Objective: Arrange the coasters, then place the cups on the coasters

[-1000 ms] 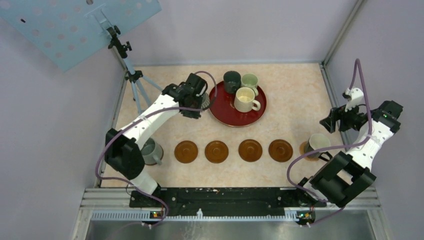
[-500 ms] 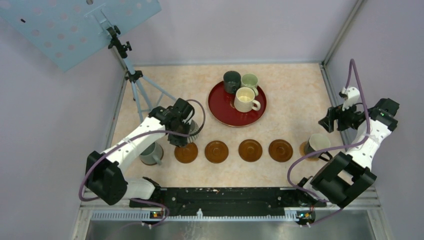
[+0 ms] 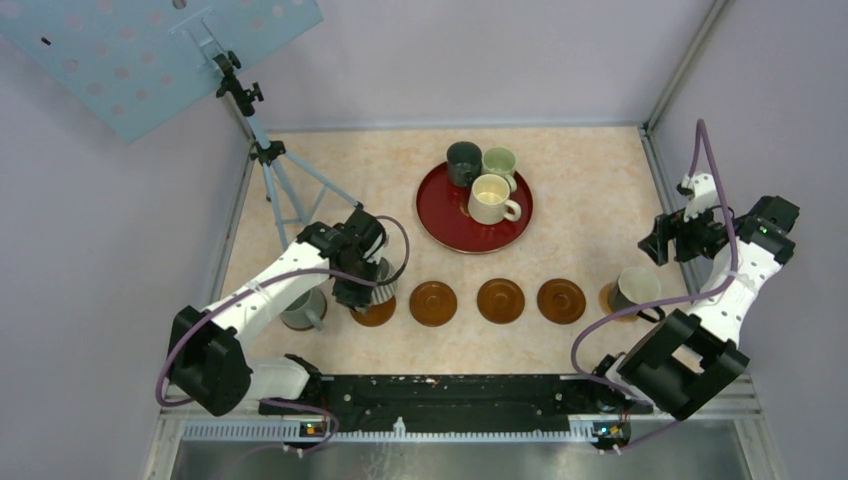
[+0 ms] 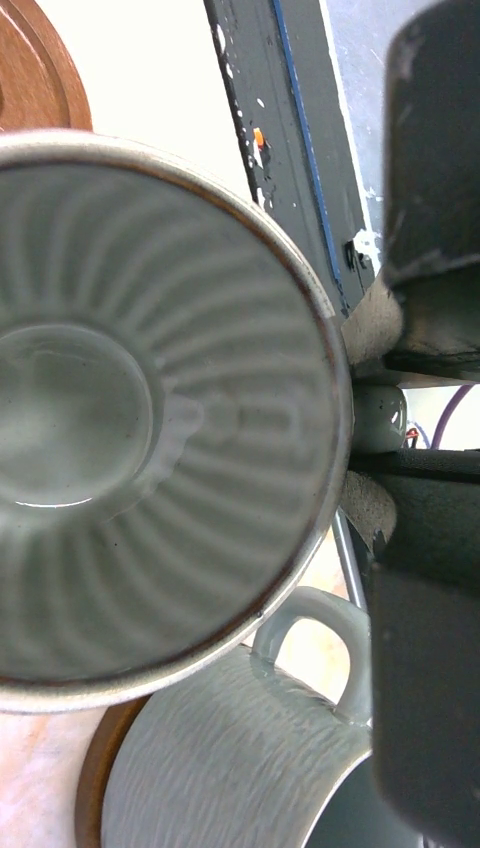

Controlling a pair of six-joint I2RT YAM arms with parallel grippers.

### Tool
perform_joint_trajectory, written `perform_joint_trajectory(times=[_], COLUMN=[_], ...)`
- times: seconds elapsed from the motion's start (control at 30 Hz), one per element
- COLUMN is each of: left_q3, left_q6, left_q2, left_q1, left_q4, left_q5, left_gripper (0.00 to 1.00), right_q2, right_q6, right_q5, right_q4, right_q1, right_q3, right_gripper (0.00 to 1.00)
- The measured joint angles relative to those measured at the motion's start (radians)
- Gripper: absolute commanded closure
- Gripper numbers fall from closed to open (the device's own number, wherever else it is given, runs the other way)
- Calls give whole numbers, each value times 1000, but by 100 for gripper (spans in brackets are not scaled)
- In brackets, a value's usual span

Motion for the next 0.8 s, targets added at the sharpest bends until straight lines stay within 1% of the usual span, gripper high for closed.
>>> perform_joint_trajectory(times=[0.17,0.23,0.47,0.57,0.8], left_q3=[-12,-12,-26,-33,-59], left_q6=[4,6,11,13,14], left_q2=[0,0,5,10,24], left_q1=[0,0,0,0,0], left_q4=[-22,-25,-23,-23,-11], left_q5=[5,8,18,19,18], left_gripper=[100,98,96,90,88], right_q2=[-8,-8,-8,-8,-8], right_q6=[-3,-3,-10,-11,-11], right_q5=[6,10,21,22,23], right_q4=[0,0,-1,-2,-3], right_q1=[0,0,0,0,0], right_q3=[0,0,0,0,0], right_gripper=[27,27,27,27,27])
